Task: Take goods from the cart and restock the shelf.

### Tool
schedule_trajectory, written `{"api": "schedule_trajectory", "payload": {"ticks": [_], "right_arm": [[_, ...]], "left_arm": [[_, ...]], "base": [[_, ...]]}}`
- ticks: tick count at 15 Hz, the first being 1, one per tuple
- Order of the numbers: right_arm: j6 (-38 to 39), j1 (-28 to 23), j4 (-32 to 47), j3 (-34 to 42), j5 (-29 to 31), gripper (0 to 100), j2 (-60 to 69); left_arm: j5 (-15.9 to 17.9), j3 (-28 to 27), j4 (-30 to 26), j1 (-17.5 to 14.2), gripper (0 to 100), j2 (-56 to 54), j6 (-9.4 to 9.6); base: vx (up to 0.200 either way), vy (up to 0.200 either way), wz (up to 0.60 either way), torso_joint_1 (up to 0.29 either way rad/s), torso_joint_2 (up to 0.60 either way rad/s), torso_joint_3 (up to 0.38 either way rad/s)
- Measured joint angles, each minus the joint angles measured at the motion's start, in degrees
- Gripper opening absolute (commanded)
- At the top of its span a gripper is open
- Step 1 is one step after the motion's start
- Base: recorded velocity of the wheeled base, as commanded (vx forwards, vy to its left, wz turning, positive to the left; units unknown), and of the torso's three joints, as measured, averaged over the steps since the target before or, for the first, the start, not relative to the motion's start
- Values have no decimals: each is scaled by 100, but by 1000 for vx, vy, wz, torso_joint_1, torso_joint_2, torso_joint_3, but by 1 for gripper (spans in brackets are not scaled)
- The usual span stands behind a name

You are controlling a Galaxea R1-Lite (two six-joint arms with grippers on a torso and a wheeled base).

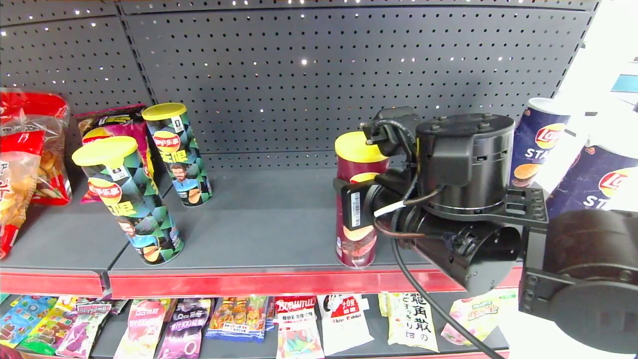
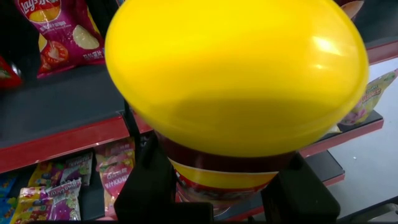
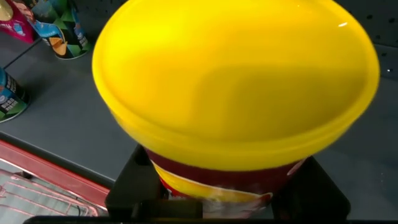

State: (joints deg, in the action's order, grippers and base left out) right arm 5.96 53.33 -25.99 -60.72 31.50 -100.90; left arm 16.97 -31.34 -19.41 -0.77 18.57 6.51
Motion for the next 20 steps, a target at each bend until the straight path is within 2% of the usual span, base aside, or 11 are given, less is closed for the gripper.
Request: {"api": "schedule_trajectory", "payload": {"ticks": [18,19,20], "right_arm": [[-38,140,-4,229,128,0,24],[-38,140,0,229,126,100,24],[-35,144,46,249,117,100,21]], "left_arm": [[-2,-11,-2,0,0,-16,-2],[0,-11,-2,0,0,-18,-2],[0,-7,0,0,0,-18,-2]], "base": [[0,0,0,0,0,0],[0,0,0,0,0,0],[0,0,0,0,0,0]]}}
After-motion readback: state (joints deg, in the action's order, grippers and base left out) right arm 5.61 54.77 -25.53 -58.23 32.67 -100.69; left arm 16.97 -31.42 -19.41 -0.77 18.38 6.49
